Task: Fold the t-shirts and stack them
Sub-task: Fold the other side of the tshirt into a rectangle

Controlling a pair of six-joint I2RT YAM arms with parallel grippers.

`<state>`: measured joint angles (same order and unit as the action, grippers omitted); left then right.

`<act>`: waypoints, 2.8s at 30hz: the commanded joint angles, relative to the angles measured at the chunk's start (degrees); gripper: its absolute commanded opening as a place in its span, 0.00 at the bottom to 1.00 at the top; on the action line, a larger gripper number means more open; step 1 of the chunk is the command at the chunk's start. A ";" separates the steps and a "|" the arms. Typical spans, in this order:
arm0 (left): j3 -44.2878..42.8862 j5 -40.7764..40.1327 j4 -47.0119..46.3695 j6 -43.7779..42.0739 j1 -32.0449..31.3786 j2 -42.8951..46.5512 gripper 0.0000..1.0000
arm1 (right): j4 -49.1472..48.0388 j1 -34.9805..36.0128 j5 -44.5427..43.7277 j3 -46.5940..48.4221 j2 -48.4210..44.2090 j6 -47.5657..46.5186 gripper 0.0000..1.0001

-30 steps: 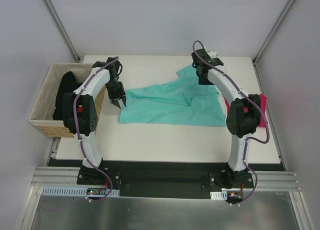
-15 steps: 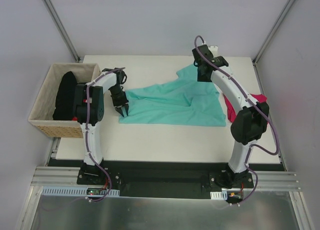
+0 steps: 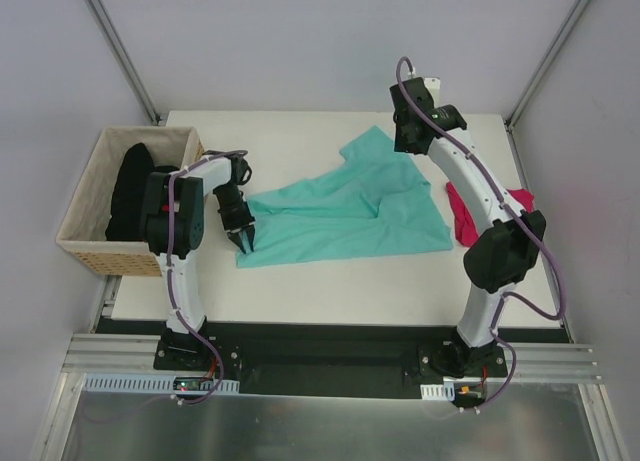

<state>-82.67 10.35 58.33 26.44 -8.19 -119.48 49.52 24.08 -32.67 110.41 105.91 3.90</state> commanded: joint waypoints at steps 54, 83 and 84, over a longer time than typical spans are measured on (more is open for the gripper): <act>-32.45 1.95 4.52 2.74 1.15 -2.86 0.38 | 0.40 -9.04 21.75 7.34 15.72 -3.55 0.38; -30.79 1.61 6.71 3.45 1.77 3.81 0.38 | -5.83 -20.65 39.52 6.40 27.16 6.03 0.04; -30.79 1.08 7.24 3.45 1.77 4.16 0.38 | -6.01 -20.73 40.04 6.14 27.59 6.29 0.03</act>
<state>-113.65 12.08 62.26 29.39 -7.01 -121.30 44.49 3.84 5.06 115.07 132.31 8.21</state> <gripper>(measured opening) 0.378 0.043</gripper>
